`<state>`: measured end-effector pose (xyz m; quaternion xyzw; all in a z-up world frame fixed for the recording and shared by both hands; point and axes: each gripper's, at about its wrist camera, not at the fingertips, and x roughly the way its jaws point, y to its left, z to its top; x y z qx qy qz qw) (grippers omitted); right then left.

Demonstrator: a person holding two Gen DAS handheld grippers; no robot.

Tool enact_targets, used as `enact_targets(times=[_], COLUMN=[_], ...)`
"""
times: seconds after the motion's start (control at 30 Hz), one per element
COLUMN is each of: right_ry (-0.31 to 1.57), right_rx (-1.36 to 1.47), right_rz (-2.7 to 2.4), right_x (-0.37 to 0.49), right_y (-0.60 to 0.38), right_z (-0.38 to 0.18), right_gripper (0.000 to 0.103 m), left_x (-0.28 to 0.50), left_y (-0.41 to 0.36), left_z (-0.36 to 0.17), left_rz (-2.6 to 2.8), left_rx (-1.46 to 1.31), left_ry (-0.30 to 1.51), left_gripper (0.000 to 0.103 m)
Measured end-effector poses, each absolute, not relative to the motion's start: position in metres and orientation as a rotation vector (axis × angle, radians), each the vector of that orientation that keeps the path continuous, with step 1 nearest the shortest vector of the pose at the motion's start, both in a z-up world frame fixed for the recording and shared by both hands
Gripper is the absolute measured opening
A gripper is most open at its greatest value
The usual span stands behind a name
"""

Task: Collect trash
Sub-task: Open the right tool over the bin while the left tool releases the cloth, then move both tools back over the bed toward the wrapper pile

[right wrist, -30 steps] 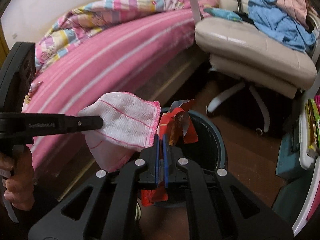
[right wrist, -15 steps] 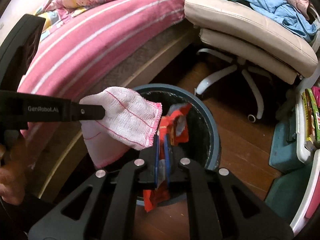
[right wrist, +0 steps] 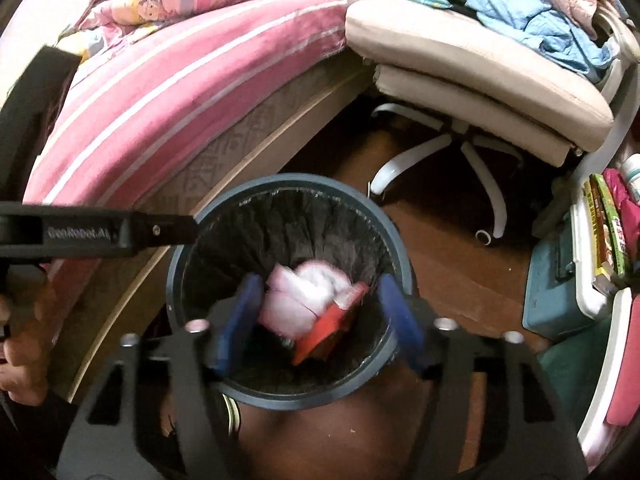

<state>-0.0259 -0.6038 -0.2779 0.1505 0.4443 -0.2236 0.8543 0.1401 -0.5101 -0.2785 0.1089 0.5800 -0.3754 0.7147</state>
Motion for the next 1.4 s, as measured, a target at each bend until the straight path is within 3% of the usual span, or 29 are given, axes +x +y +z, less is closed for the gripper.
enact_targets(times=[0.17, 0.27, 0.8, 1.2, 1.4], right_ry=[0.903, 0.878, 0.752, 0.565, 0.529], right_rx=[0.294, 0.258, 0.163, 0.093, 0.058], right_rz=[-0.479, -0.489, -0.387, -0.103, 0.047], right_x=[-0.027, -0.029, -0.044, -0.005, 0.034], right_y=[-0.599, -0.594, -0.537, -0.428, -0.359], right_z=[-0.262, -0.249, -0.156, -0.042, -0.021], right_gripper=[0.080, 0.084, 0.088, 0.092, 0.092], left_x=[0.139, 0.139, 0.126, 0.129, 0.126], left_y=[-0.501, -0.493, -0.402, -0.243, -0.158], left_z=[-0.275, -0.270, -0.168, -0.065, -0.046], left_rz=[-0.813, -0.779, -0.680, -0.559, -0.430], left_rx=[0.265, 0.281, 0.041, -0.324, -0.352], left_ry=[1.255, 1.230, 1.033, 0.876, 0.799], left_gripper=[0.084, 0.087, 0.088, 0.088, 0.088])
